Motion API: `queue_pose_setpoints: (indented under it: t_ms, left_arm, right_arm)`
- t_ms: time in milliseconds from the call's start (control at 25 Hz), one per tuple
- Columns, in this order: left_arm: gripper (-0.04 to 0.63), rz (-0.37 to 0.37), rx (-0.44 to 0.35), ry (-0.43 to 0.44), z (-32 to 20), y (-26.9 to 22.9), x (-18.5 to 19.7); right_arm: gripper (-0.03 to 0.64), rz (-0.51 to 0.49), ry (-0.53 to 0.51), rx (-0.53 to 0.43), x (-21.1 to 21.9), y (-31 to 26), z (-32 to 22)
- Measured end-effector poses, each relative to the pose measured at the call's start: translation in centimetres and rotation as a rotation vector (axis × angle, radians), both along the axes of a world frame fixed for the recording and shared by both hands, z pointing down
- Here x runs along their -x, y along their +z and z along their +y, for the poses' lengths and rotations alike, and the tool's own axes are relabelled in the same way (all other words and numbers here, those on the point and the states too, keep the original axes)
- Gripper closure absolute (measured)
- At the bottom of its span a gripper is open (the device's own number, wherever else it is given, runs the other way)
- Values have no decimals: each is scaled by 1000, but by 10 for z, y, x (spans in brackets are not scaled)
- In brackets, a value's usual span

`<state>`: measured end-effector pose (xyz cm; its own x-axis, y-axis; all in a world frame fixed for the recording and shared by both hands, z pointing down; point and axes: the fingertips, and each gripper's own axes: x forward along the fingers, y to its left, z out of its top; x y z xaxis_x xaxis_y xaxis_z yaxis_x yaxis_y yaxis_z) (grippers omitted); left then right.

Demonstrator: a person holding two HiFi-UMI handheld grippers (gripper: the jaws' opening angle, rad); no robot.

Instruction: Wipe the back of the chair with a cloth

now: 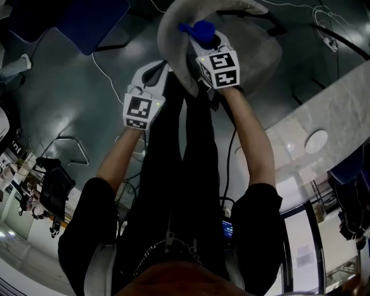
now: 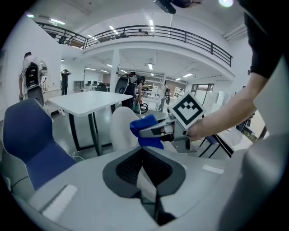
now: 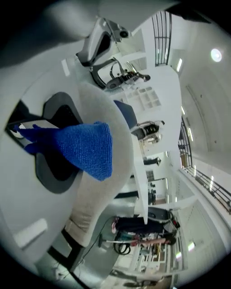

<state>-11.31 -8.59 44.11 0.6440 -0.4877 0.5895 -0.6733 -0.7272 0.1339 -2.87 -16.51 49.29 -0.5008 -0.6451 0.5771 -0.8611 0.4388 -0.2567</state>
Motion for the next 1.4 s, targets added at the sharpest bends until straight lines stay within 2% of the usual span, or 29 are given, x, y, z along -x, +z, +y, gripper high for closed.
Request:
queue_pose_setpoints:
  t_ms: [120, 320, 600, 920, 1160, 1400]
  left_arm:
    - [584, 45, -2, 20, -7, -6, -35]
    - [584, 77, -2, 107, -21, -11, -93]
    - [584, 100, 32, 214, -35, 0, -160]
    - [584, 89, 44, 289, -38, 21, -201]
    - [584, 63, 55, 238, -50, 45, -199]
    - [584, 47, 76, 186, -65, 60, -184]
  right_arm:
    - [472, 0, 135, 13, -54, 9, -19]
    - [472, 71, 264, 14, -129, 20, -34]
    - [472, 61, 420, 54, -197, 30, -34]
    - [472, 61, 530, 102, -239, 58, -24]
    - [472, 72, 563, 110, -242, 72, -48]
    - [472, 83, 527, 125, -226, 85, -77]
